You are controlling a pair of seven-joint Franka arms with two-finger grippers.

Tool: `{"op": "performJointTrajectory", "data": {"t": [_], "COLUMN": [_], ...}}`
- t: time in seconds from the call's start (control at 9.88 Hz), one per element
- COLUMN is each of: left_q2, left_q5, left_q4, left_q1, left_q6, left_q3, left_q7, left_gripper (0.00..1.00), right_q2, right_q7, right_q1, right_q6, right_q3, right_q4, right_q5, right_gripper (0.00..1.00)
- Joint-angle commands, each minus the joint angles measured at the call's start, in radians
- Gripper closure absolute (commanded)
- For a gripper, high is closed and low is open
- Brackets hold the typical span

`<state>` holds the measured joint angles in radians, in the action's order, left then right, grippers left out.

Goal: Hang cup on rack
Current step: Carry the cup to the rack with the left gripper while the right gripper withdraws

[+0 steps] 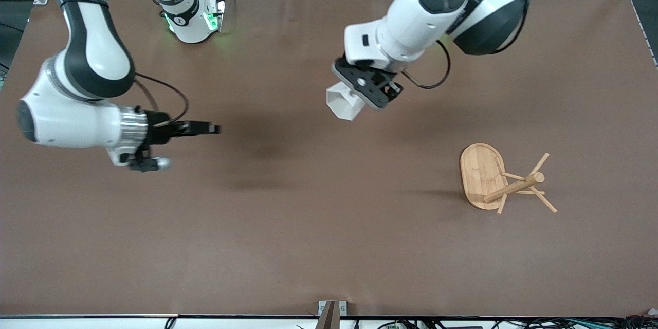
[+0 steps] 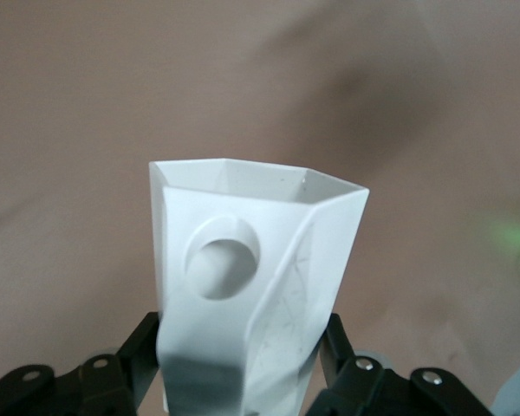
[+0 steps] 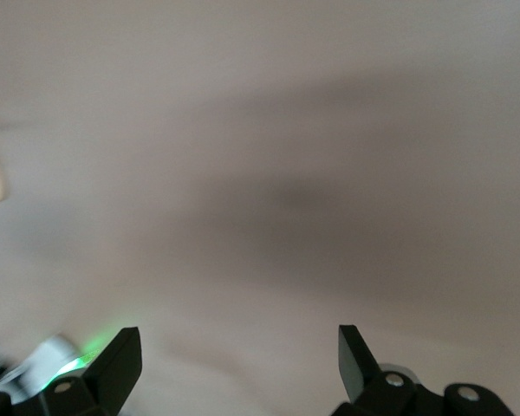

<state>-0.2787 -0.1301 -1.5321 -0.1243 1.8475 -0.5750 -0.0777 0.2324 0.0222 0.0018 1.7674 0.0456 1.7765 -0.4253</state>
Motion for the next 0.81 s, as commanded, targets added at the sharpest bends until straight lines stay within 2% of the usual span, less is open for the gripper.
{"op": "performJointTrajectory", "data": {"t": [0.0, 0.1, 0.2, 0.3, 0.4, 0.71], "left_q2": [-0.008, -0.008, -0.007, -0.008, -0.017, -0.028], "left_q5": [0.015, 0.015, 0.014, 0.015, 0.015, 0.014], "left_q4": [-0.033, -0.039, -0.048, -0.054, -0.060, -0.129], "left_q1": [0.130, 0.187, 0.221, 0.250, 0.305, 0.370], "left_q6": [0.009, 0.007, 0.009, 0.010, 0.010, 0.015], "left_q3": [-0.008, -0.008, -0.006, -0.005, -0.008, -0.008], "left_q7": [-0.040, -0.037, -0.054, -0.072, -0.062, -0.050], "left_gripper": [0.99, 0.99, 0.99, 0.99, 0.99, 0.99], "right_q2": [-0.047, -0.047, -0.048, -0.051, -0.056, -0.172], "right_q7": [-0.021, -0.021, -0.021, -0.013, 0.011, 0.030], "right_q1": [0.006, 0.006, 0.003, 0.000, -0.025, -0.059], "right_q6": [-0.019, -0.041, -0.063, -0.139, -0.226, -0.241], "right_q3": [-0.134, -0.191, -0.210, -0.204, -0.193, -0.156], "right_q4": [-0.066, -0.101, -0.161, -0.231, -0.271, -0.281], "right_q5": [0.085, 0.126, 0.222, 0.334, 0.365, 0.368], "right_gripper": [0.00, 0.00, 0.00, 0.00, 0.00, 0.00]}}
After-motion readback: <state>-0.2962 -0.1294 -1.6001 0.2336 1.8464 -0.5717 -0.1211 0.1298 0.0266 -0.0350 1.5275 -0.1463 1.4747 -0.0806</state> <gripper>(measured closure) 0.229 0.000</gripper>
